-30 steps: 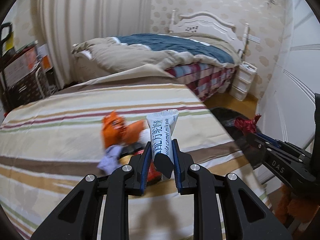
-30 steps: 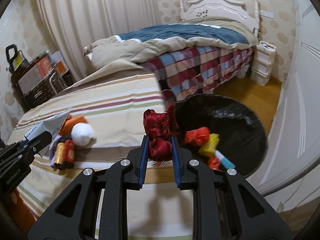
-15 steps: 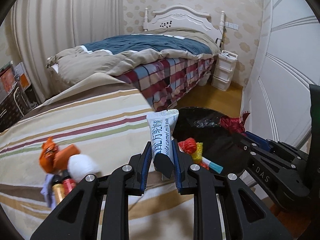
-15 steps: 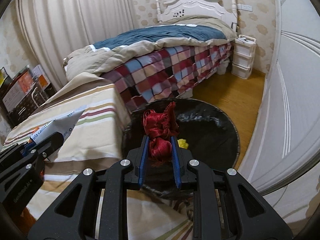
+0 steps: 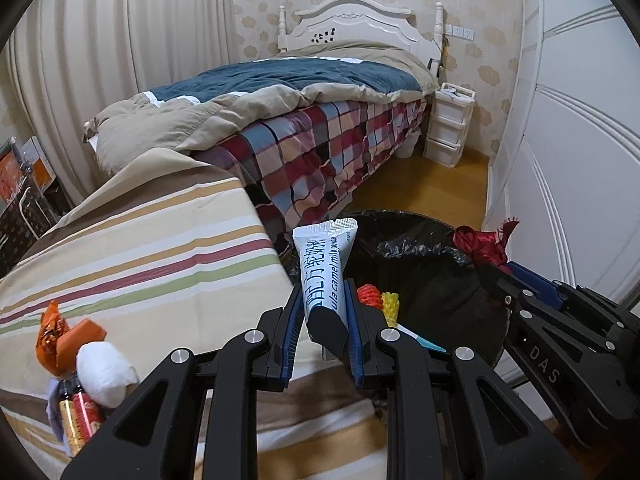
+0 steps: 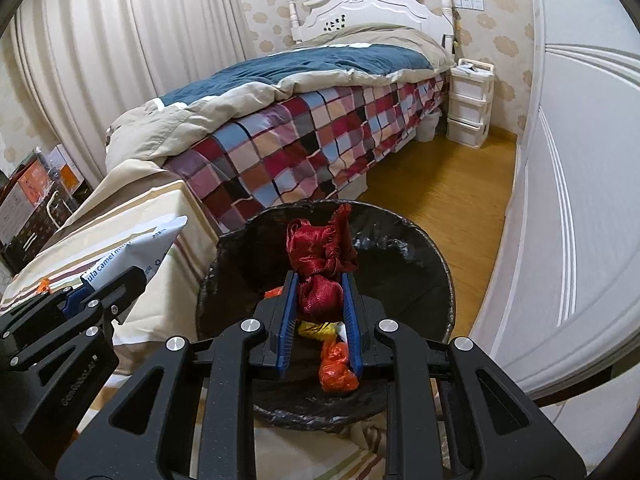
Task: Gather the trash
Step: 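Open both tools to drop the cloth and tube into the bin, then move both tools back over the items on the bed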
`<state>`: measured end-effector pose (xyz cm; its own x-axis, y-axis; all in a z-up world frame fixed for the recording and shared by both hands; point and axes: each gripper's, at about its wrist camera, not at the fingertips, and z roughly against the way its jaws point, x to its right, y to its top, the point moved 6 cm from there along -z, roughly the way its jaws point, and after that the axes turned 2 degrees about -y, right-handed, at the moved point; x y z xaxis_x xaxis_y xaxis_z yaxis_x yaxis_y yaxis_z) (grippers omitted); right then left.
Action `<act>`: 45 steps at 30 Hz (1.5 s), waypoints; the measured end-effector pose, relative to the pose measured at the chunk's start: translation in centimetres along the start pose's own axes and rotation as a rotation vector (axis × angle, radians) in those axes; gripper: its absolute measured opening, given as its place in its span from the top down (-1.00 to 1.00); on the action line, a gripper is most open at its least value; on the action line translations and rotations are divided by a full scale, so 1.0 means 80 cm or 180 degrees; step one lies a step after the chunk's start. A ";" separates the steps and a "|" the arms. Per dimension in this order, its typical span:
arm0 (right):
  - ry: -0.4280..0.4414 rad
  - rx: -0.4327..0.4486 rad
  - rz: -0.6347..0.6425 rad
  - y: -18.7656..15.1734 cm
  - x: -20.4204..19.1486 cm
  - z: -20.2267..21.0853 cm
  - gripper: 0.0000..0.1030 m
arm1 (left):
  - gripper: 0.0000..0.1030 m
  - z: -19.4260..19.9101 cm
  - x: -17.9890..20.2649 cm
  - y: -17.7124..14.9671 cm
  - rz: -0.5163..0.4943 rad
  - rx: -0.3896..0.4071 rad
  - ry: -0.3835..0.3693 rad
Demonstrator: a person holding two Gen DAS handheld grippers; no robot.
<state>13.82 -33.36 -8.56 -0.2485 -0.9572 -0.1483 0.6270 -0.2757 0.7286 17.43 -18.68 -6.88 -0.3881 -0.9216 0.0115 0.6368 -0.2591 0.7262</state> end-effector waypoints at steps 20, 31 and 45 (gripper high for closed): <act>-0.0183 0.0024 -0.0102 -0.002 0.022 -0.014 0.05 | -0.41 -0.016 0.005 -0.004 0.0005 -0.0050 0.0127; -0.0193 0.0070 -0.0104 -0.010 0.009 0.015 -0.29 | -0.51 0.028 -0.019 -0.022 0.0027 0.0053 0.0225; 0.0123 0.0015 0.0176 -0.045 -0.080 0.048 -0.31 | -0.51 0.095 -0.101 -0.058 0.0288 0.0162 0.0467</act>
<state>10.32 -25.91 -7.70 -0.1850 -0.9736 -0.1334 0.6354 -0.2220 0.7395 12.51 -7.84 -5.13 -0.2269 -0.9737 -0.0195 0.6287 -0.1617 0.7606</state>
